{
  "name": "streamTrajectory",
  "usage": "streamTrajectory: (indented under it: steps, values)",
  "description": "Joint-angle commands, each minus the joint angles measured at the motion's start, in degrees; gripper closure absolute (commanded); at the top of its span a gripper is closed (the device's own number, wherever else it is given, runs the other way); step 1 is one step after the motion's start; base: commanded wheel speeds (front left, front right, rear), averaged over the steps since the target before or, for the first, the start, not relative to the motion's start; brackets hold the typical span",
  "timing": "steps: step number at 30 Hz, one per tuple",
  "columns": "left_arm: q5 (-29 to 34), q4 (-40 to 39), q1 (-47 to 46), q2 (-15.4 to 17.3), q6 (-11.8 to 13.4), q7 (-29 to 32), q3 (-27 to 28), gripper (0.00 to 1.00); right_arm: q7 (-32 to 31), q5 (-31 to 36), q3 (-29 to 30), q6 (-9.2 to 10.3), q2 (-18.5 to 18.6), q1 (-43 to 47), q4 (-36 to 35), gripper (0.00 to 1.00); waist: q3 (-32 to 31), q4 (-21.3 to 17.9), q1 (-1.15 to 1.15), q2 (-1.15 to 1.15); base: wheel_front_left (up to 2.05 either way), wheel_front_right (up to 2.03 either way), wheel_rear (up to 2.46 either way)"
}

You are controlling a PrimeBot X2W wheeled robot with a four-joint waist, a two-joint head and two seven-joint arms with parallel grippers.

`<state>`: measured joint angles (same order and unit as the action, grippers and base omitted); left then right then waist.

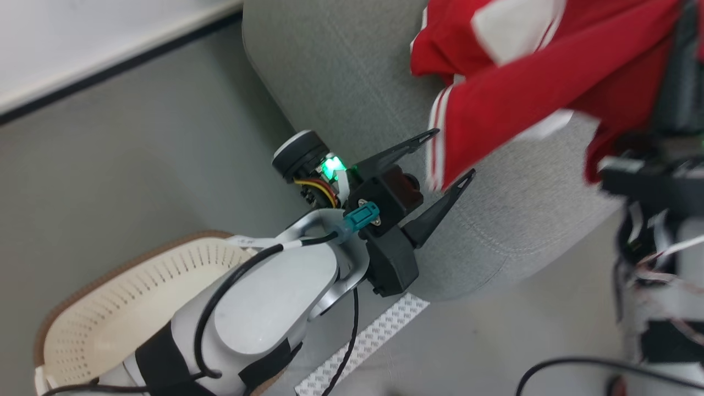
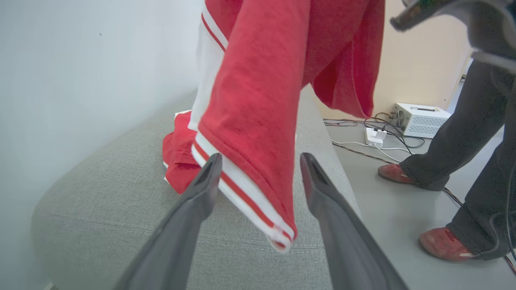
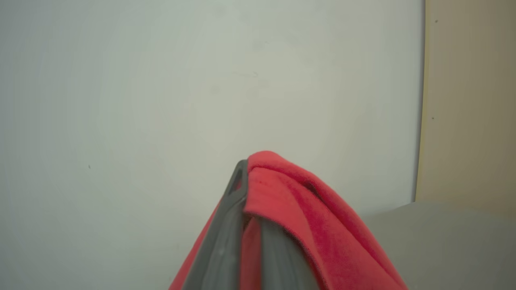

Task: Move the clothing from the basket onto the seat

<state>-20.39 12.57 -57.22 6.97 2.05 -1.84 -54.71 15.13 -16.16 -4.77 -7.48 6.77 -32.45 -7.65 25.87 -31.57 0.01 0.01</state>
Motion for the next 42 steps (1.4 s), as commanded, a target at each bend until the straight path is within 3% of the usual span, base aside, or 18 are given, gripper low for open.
streamTrajectory:
  steps: [1, 6, 14, 18, 25, 35, 42]
  values:
    - [0.85, -0.65, -1.48, 0.76, -0.56, 1.02, -0.46, 0.0, 0.08, -0.43, 1.51, -0.03, 1.18, -3.12, -0.41, 1.0, 7.16, 1.36, -0.01, -0.01, 0.0, 0.0, 0.0]
    - [2.18, -3.03, -4.82, 1.61, -1.66, 3.8, -1.4, 0.0, 0.09, -2.78, 8.47, -0.03, 4.68, -11.81, -0.37, 1.0, 13.14, 2.8, -0.01, -0.01, 0.0, 0.0, 0.0]
    - [3.95, -4.93, -8.97, 3.06, -2.46, 6.86, -1.97, 0.0, 0.08, -3.74, 15.95, -0.03, 14.4, -24.47, 3.99, 1.0, 20.27, 4.68, -0.01, -0.01, 0.0, 0.0, 0.0]
    - [4.4, -6.35, -10.0, 3.59, -2.57, 7.98, -2.44, 0.0, 0.08, -4.72, 17.21, -0.03, 19.43, -30.72, 7.64, 1.0, 22.63, 5.04, -0.01, -0.01, 0.0, 0.0, 0.0]
    - [4.69, -7.85, -10.35, 3.52, -2.3, 8.62, -2.97, 0.0, 0.08, -4.09, 15.96, -0.02, 23.86, -34.74, 15.74, 1.0, 24.79, 5.8, -0.01, -0.01, 0.0, 0.0, 0.0]
    - [4.55, -8.81, -10.52, 5.1, -1.94, 9.85, -3.28, 0.0, 0.08, -3.29, 11.46, -0.02, 19.26, -34.67, 44.02, 1.0, 26.22, 5.93, -0.01, -0.01, 0.0, 0.0, 0.0]
    - [4.15, -10.58, -8.41, 7.53, -0.55, 10.91, -2.75, 0.0, 0.08, -3.97, 10.56, -0.02, 14.57, -35.54, 51.51, 1.0, 25.56, 4.5, -0.01, -0.01, 0.0, 0.0, 0.0]
